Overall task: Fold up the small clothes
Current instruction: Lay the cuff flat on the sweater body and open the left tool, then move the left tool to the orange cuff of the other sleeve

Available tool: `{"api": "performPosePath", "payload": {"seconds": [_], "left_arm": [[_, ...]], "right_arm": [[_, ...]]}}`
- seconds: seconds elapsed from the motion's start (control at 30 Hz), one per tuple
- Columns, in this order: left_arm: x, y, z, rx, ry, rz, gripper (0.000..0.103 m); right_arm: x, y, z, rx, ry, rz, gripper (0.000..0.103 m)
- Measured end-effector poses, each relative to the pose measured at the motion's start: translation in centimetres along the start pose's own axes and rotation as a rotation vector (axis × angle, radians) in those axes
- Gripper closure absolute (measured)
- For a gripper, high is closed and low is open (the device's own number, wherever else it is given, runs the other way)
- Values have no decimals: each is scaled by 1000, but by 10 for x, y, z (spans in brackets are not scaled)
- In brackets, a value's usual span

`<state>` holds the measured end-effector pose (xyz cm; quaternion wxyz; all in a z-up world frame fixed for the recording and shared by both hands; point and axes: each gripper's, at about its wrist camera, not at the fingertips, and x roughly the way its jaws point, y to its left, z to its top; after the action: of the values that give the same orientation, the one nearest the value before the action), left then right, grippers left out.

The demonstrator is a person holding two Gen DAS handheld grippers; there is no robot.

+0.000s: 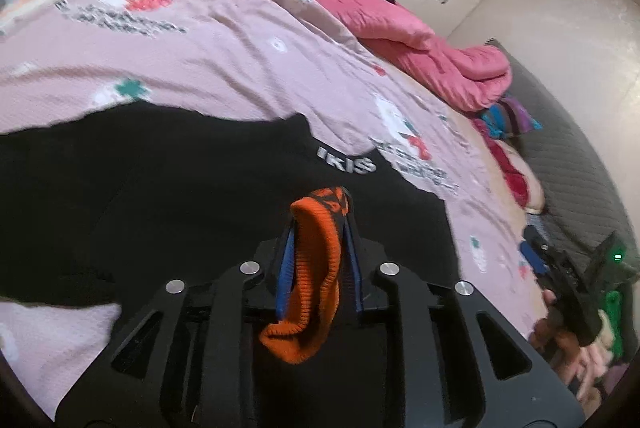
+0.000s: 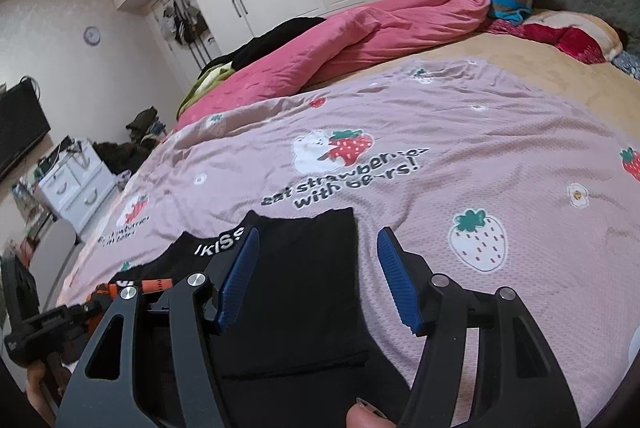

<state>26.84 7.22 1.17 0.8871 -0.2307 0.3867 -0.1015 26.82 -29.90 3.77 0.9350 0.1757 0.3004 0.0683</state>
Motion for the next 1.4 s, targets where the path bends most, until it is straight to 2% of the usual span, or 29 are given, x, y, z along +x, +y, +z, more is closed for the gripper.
{"api": "performPosePath", "payload": {"seconds": [0.23, 0.33, 0.43, 0.53, 0.63, 0.93, 1.03, 1.17, 1.23, 1.3, 1.4], "left_arm": [[-17, -3, 4, 53, -63, 102, 86], [-11, -9, 0, 90, -51, 145, 75], [7, -14, -8, 116, 9, 161, 63], [29, -11, -23, 144, 73, 219, 60], [56, 1, -38, 172, 139, 308, 59], [52, 6, -37, 161, 133, 278, 53], [48, 4, -35, 148, 130, 274, 50], [37, 2, -30, 134, 93, 304, 29], [30, 2, -28, 126, 72, 307, 28], [20, 3, -24, 120, 44, 325, 18], [9, 5, -21, 100, 4, 361, 9]], "right_arm": [[8, 22, -8, -77, 41, 40, 43], [18, 35, -15, -116, 92, 64, 43], [32, 50, -26, -167, 153, 70, 43], [45, 62, -39, -212, 219, 80, 39], [53, 66, -48, -239, 262, 65, 38], [86, 45, -71, -247, 411, -66, 34], [81, 45, -71, -248, 397, -59, 33], [59, 49, -61, -215, 309, -19, 21], [49, 54, -54, -213, 267, -4, 17], [39, 59, -46, -205, 222, 18, 9], [27, 67, -39, -207, 174, 58, 7]]}}
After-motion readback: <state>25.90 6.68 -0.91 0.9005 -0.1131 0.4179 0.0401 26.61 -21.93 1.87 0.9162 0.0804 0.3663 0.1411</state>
